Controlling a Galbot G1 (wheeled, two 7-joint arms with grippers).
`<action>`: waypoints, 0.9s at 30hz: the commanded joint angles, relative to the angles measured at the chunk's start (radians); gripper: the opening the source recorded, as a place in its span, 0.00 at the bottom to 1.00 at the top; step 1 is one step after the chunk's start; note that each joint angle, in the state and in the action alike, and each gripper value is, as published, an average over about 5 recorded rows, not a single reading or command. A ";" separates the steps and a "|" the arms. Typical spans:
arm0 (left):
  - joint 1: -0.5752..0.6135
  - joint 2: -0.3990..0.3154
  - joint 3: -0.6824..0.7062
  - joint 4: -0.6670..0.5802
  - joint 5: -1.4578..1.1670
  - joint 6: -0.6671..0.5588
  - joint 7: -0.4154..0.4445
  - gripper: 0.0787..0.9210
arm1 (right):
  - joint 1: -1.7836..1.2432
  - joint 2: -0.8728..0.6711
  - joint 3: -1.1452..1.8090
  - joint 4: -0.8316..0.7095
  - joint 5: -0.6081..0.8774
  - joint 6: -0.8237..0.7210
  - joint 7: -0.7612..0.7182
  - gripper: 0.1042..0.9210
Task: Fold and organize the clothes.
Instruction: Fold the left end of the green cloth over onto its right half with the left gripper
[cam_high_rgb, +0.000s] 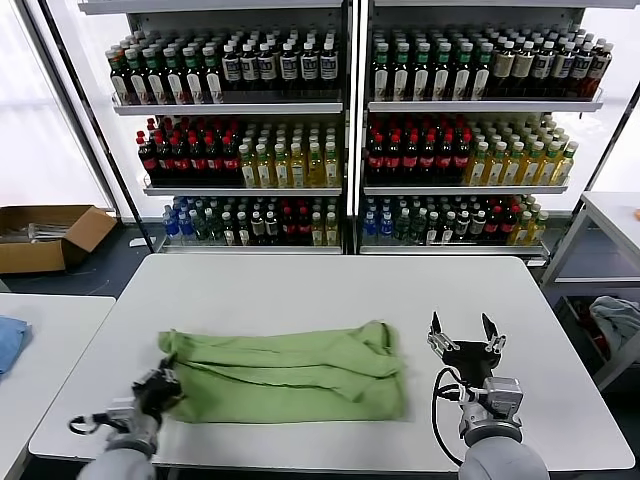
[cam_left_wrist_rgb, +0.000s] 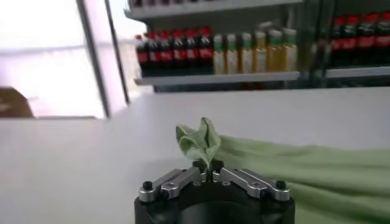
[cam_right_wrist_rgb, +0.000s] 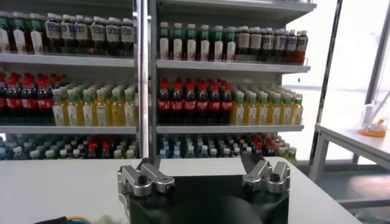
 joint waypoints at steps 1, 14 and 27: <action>-0.074 0.417 -0.380 0.183 -0.030 -0.048 0.030 0.02 | 0.009 0.004 -0.010 -0.006 -0.001 -0.002 0.002 0.88; 0.014 0.238 -0.116 -0.063 -0.044 0.010 0.039 0.02 | -0.014 0.011 0.006 0.022 -0.014 -0.013 0.005 0.88; -0.096 -0.019 0.353 -0.120 0.132 0.092 0.005 0.02 | -0.077 0.026 0.048 0.053 -0.035 0.000 0.002 0.88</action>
